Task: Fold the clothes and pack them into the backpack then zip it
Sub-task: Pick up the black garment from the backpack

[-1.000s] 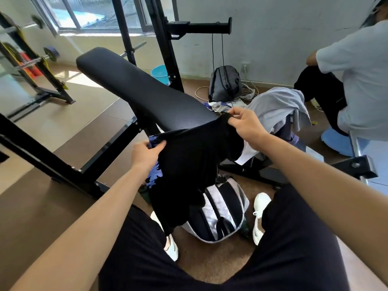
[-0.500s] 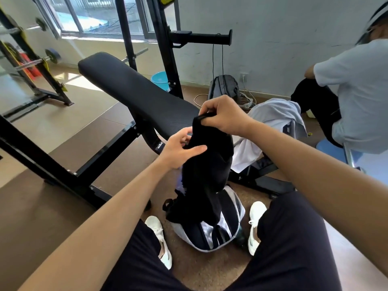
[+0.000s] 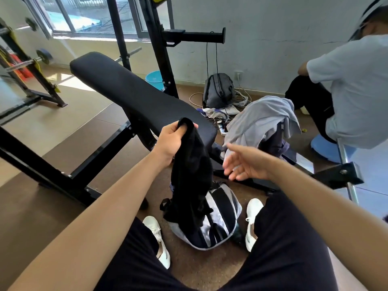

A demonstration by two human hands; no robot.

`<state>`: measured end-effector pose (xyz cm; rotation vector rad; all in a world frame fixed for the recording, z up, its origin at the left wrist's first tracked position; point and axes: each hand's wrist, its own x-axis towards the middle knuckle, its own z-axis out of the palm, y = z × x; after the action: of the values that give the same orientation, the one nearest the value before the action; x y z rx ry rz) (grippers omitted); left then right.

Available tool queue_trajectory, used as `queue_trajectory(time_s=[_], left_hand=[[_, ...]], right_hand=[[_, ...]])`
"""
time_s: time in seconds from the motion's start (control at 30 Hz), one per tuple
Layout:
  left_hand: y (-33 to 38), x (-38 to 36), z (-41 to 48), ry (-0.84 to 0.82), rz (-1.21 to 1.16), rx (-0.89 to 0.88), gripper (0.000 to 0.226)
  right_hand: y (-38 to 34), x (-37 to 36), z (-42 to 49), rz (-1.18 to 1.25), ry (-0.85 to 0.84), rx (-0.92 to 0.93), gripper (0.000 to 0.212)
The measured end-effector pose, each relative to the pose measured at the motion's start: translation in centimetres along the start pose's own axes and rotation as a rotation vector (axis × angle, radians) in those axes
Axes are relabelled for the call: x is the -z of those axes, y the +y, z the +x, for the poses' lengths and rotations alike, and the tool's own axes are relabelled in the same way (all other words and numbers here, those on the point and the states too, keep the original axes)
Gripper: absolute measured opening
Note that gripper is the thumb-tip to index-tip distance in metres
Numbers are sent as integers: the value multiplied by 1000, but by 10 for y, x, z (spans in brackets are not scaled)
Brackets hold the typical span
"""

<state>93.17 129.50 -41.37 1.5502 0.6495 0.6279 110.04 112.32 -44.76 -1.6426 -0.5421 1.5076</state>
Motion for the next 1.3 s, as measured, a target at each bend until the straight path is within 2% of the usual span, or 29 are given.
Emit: queue_trajectory(time_s=[0.1,0.17,0.2,0.27,0.33,0.37,0.43,0.5,0.57,0.6,0.63,0.67,0.73,0.77,0.8,0.83,0.87,0.93,0.97,1.03,1.1,1.13,1.23,1.3], left_hand=[[11,-2,-9,-73,-94,40,32],[14,-4,-17,-106,-129,35,32],[15,-5,-22,-122,-130,24,32],[13,-4,-30,-159,-117,6,31],[9,3,-38,-186,-124,-2,29],[6,8,-43,-204,-110,-6,27],[-4,16,-55,-296,-52,4,21],[-20,21,-69,-517,44,53,17],[-32,26,-78,-780,144,138,33],[-37,26,-79,-849,190,149,37],[-39,26,-77,-810,224,135,37],[-41,25,-72,-668,241,117,35],[-44,24,-56,-222,228,79,35],[-48,26,-44,-38,240,28,37],[-51,29,-33,69,272,-28,39],[-58,34,-19,100,330,-79,44],[-64,38,-8,40,403,-102,56],[-72,40,10,-167,520,-149,84],[-78,37,18,-251,554,-202,86],[-79,25,19,-358,552,-236,61],[-80,18,19,-381,502,-227,23],[-78,17,18,-367,499,-228,13],[-76,26,20,-281,460,-167,12],[-73,37,22,-173,468,-157,11]], right_hand=[[34,-20,17,112,-149,-171,98],[43,-37,27,311,-190,-200,100],[44,-46,31,431,-173,-188,93],[39,-62,40,642,-70,-120,56],[30,-64,53,721,122,-28,16],[23,-58,58,726,203,23,9],[1,-42,61,750,257,116,5],[-26,-31,53,729,211,237,6],[-53,-27,38,550,153,354,9],[-64,-27,32,412,95,403,12],[-74,-28,25,255,21,437,15],[-82,-28,18,97,-49,454,17],[-96,-27,8,-173,-110,481,23],[-102,-27,3,-273,-113,501,23],[-107,-27,-1,-349,-108,524,22],[-111,-28,-6,-414,-105,551,22],[-115,-28,-10,-461,-112,576,24],[-122,-29,-19,-529,-147,607,27],[-123,-29,-23,-565,-160,617,27],[-125,-27,-30,-640,-138,638,27],[-125,-20,-36,-678,-29,676,27],[-123,-15,-37,-687,47,700,26],[-115,3,-33,-825,361,791,21],[-105,13,-25,-984,594,771,20]])
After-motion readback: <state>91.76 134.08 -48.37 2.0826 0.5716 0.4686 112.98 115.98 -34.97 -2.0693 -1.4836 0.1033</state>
